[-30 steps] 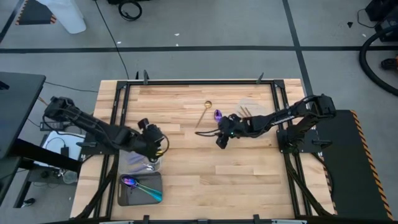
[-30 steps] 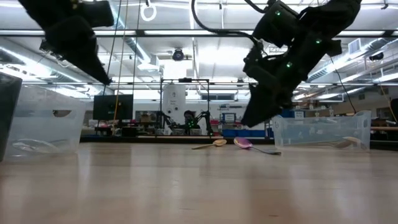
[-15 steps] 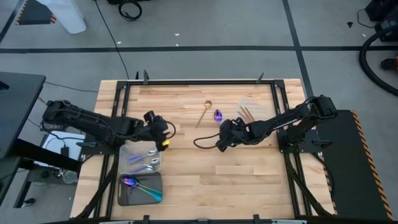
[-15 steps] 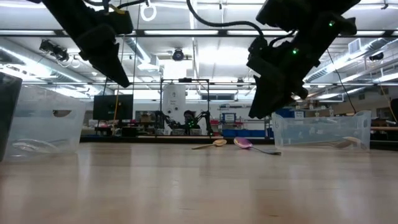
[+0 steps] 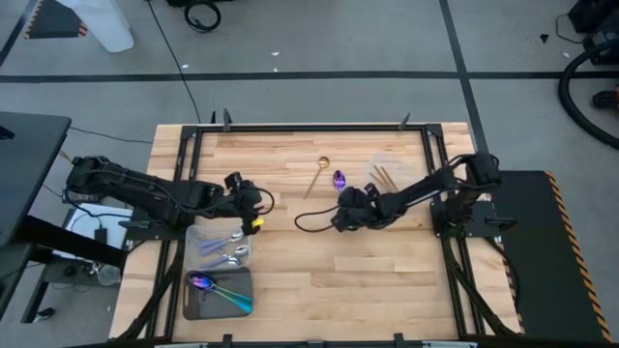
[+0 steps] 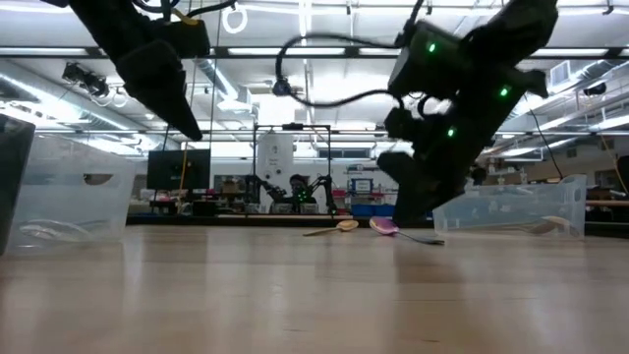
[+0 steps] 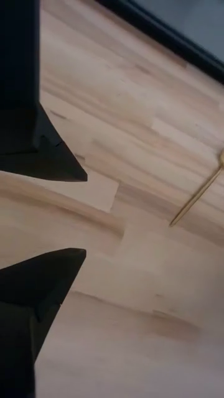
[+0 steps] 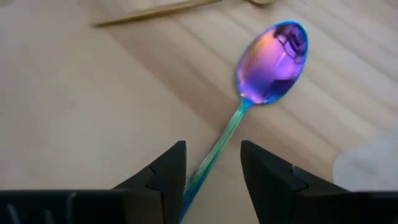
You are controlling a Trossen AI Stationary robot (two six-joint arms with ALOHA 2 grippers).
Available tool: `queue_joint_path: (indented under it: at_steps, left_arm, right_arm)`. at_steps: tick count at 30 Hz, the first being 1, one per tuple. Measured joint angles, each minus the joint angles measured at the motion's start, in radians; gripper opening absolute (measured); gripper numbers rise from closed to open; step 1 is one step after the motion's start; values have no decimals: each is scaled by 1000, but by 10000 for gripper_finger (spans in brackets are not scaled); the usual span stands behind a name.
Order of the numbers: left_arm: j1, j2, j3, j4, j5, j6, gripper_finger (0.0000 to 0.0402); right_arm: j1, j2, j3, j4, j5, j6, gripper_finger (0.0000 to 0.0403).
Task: Sort silverware by color (type)
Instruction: Put the blue spoon into the black bin
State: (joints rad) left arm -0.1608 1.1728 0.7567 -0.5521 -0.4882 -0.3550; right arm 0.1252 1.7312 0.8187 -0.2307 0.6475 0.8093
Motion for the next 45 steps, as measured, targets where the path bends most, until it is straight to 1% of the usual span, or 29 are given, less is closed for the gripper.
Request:
queue_joint_path:
  at_steps: [3, 7, 11, 16, 18, 21, 26, 28, 33, 38, 45]
  left_arm:
    - [0, 0, 0, -4, 25, 0, 194]
    - [0, -2, 0, -30, 43, -27, 194]
    - [0, -5, 0, -75, 65, -62, 194]
    - [-1, -5, 0, -103, 135, -106, 194]
    - [-1, -5, 0, -101, 178, -106, 194]
    - [-1, -5, 0, -100, 239, -106, 194]
    - [-26, -5, 0, -102, 253, -109, 194]
    - [-37, -6, 0, -102, 253, -125, 194]
    - [-69, -6, 0, -97, 253, -158, 194]
    - [-108, -6, 0, -40, 253, -160, 194]
    - [-132, -6, 0, -1, 252, -160, 194]
  right_arm:
    - [-21, 35, 0, 22, 20, -15, 162]
    - [-54, 73, 0, 62, -11, -24, 162]
    - [-71, 107, 4, 109, -17, -41, 162]
    - [-86, 104, 4, 116, -55, -47, 150]
    - [-91, 103, 3, 121, -77, -55, 135]
    - [-100, 103, 3, 128, -111, -72, 102]
    - [-109, 102, 3, 134, -163, -120, 36]
    - [-110, 102, 3, 138, -174, -144, 18]
    - [-111, 102, 1, 178, -197, -185, 18]
    - [-110, 98, -1, 240, -238, -243, 20]
    - [-108, 67, -3, 230, -282, -281, 19]
